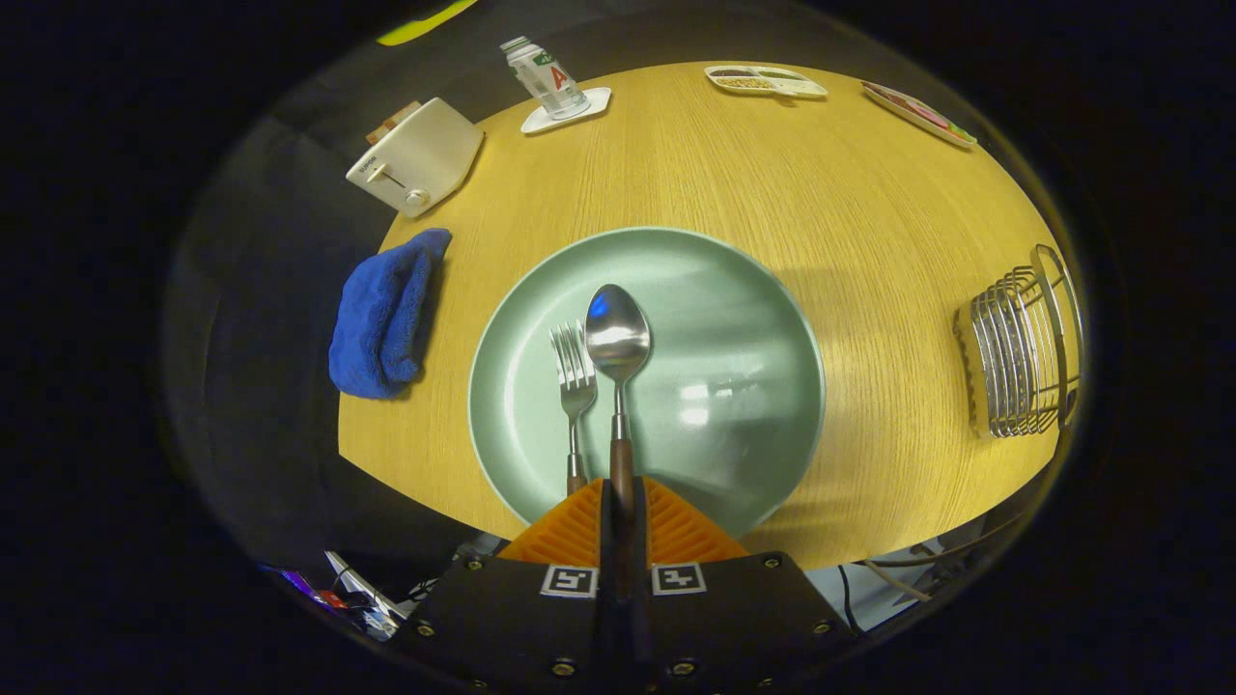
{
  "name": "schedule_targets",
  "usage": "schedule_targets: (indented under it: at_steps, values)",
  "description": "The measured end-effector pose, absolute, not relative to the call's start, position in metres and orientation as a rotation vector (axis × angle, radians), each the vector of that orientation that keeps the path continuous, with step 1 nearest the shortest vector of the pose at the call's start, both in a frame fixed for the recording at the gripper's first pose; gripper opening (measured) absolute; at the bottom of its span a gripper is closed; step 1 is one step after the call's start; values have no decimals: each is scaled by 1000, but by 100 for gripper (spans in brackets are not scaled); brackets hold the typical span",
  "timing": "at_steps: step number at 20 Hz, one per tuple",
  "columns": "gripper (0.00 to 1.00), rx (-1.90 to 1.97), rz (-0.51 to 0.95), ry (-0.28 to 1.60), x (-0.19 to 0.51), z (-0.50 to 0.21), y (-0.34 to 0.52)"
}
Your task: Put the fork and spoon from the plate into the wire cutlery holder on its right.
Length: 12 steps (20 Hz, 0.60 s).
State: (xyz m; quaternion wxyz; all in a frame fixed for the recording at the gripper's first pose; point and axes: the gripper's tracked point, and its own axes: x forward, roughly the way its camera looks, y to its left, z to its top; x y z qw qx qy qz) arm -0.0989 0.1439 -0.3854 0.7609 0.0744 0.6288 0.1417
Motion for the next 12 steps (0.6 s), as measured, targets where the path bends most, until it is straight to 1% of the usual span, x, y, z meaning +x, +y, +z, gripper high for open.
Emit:
schedule_targets:
  at_steps: [6,7,8,9,12]
  values:
    - [6,312,311,1348,-94,-369,143]
    - [6,345,291,1335,-91,-371,143]
    - [1,359,286,1335,-86,-381,143]
    - [1,370,275,1333,-88,-366,133]
    - [1,395,278,1288,-79,-354,127]
